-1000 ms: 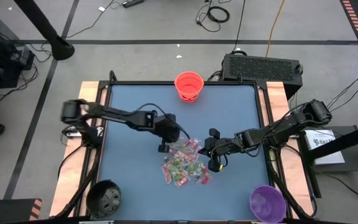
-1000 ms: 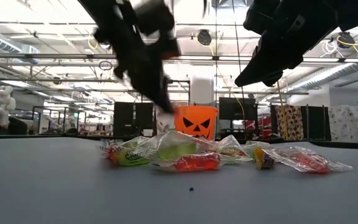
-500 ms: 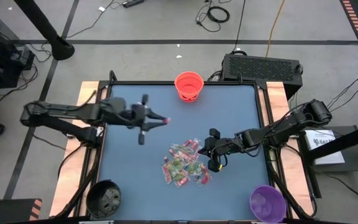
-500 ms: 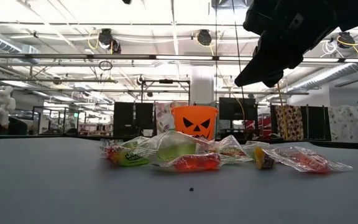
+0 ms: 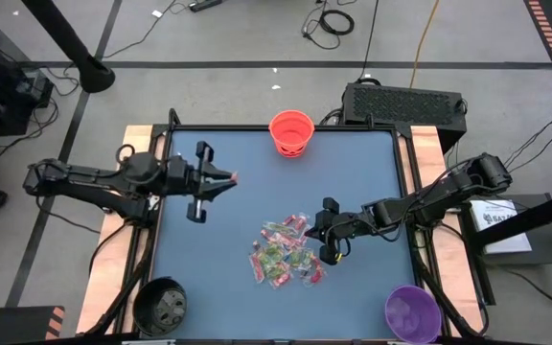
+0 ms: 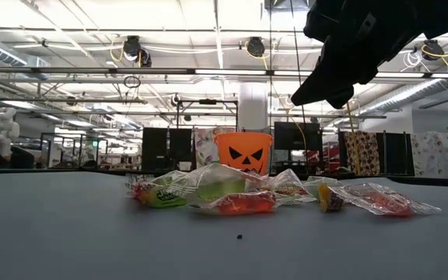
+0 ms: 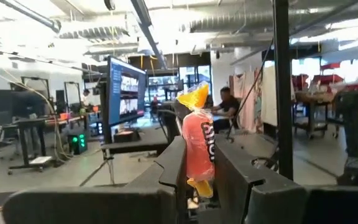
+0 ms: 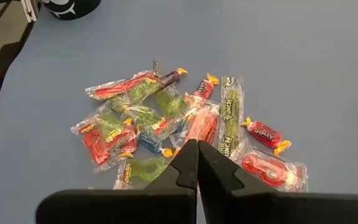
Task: Sort candy by brand, put in halloween buckets
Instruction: Put the orange candy into the black bucket
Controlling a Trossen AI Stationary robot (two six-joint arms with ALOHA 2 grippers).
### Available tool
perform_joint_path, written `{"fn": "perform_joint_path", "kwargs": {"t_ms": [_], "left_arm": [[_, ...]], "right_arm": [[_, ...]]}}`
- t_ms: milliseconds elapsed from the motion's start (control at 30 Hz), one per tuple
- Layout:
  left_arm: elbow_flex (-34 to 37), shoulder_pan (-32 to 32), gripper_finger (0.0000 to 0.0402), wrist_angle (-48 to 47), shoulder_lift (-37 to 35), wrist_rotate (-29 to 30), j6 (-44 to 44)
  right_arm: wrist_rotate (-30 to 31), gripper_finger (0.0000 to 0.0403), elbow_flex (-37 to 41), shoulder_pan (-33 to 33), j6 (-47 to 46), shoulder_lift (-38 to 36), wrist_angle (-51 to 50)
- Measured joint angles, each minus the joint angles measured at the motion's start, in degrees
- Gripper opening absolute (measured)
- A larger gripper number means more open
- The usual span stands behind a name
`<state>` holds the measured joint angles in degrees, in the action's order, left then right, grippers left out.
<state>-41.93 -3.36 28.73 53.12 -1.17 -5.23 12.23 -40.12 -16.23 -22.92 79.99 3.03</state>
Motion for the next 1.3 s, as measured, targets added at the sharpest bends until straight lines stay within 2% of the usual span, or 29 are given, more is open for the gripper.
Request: {"fn": "perform_joint_path", "kwargs": {"t_ms": [267,533,733,833,1033,1167,1300], "left_arm": [[0.0,-0.16,0.0066,-4.29,-0.1,0.96,-13.19],[0.0,-0.15,0.0066,-13.36,-0.37,1.46,-36.94],[0.0,-0.15,0.0066,-15.43,-0.36,1.48,-42.0],[0.0,-0.15,0.0066,-15.39,-0.37,1.49,-37.35],[-0.09,-0.15,0.0066,-13.8,-0.85,3.67,-10.09],[-0.56,-0.18,0.0066,-17.2,-3.16,-3.58,-0.09],[-1.72,-1.29,0.0066,-26.62,-7.27,-9.94,5.05]], "right_arm": [[0.0,0.0,0.0,0.0,-0.02,0.0,-0.02],[0.0,0.0,0.0,0.0,-0.02,0.0,-0.09],[0.0,0.0,0.0,-0.02,0.07,0.0,-0.09],[0.0,0.0,0.0,-0.02,0.29,0.0,-0.09],[0.01,0.0,0.0,-0.02,0.63,0.0,-0.07],[0.0,0.0,0.0,-0.02,0.63,0.0,-0.09],[0.0,0.0,0.0,-0.01,0.63,0.0,-0.12]]}}
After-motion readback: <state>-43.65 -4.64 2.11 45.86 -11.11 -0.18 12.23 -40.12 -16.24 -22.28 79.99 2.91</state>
